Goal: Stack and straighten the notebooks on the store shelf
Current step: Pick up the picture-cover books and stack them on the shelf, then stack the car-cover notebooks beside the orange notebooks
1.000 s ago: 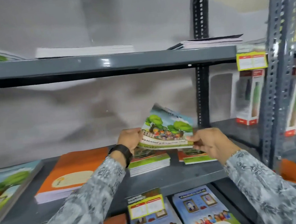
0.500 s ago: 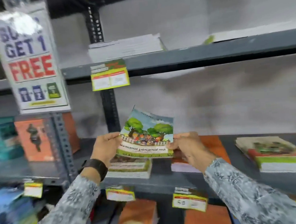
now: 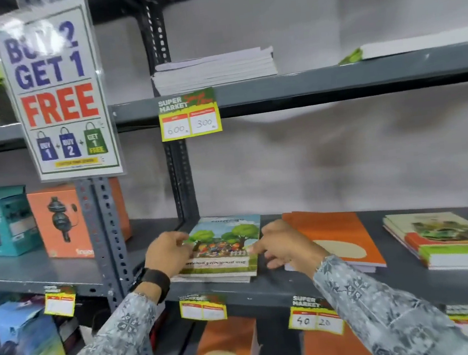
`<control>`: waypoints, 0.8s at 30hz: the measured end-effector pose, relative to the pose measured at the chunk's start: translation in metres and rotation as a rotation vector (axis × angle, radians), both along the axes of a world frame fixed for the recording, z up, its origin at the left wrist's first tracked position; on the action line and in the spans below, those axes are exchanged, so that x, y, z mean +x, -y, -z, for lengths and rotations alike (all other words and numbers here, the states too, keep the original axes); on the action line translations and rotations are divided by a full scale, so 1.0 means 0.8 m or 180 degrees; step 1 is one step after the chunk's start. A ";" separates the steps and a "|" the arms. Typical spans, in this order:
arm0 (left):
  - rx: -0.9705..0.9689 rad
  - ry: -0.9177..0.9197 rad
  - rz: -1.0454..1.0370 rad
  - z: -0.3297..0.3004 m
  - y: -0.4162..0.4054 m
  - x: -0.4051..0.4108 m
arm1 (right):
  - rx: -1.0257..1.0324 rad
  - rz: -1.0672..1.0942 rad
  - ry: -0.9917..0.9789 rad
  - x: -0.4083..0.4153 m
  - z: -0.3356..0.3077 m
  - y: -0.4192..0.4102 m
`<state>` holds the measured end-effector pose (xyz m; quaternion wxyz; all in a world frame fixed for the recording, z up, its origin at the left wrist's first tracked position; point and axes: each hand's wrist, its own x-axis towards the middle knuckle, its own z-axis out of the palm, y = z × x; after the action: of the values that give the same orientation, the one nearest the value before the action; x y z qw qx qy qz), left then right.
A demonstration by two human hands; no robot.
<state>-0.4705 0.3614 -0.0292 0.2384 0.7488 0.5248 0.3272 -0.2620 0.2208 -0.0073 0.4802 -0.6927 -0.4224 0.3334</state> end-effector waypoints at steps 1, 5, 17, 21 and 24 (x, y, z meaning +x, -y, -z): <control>0.0207 -0.0025 0.0048 -0.010 0.014 0.012 | 0.0140 0.0026 0.0092 0.007 -0.005 0.009; 0.0411 0.0347 0.0718 -0.041 0.079 0.091 | 0.0743 0.0370 0.0072 0.065 -0.012 0.052; 0.0679 0.0649 0.2206 -0.057 0.297 0.438 | 0.1339 0.1987 0.0974 0.354 0.004 0.299; 0.0449 0.0416 0.2376 -0.046 0.366 0.538 | 0.0782 0.2432 0.1288 0.434 0.014 0.391; 0.0360 -0.0138 0.2539 -0.034 0.404 0.597 | -0.0206 0.2580 0.1958 0.481 0.022 0.446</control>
<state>0.0070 0.0382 -0.0019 0.2941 0.9123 0.1791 0.2215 0.1230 -0.1359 -0.0251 0.4027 -0.8815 -0.2311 -0.0861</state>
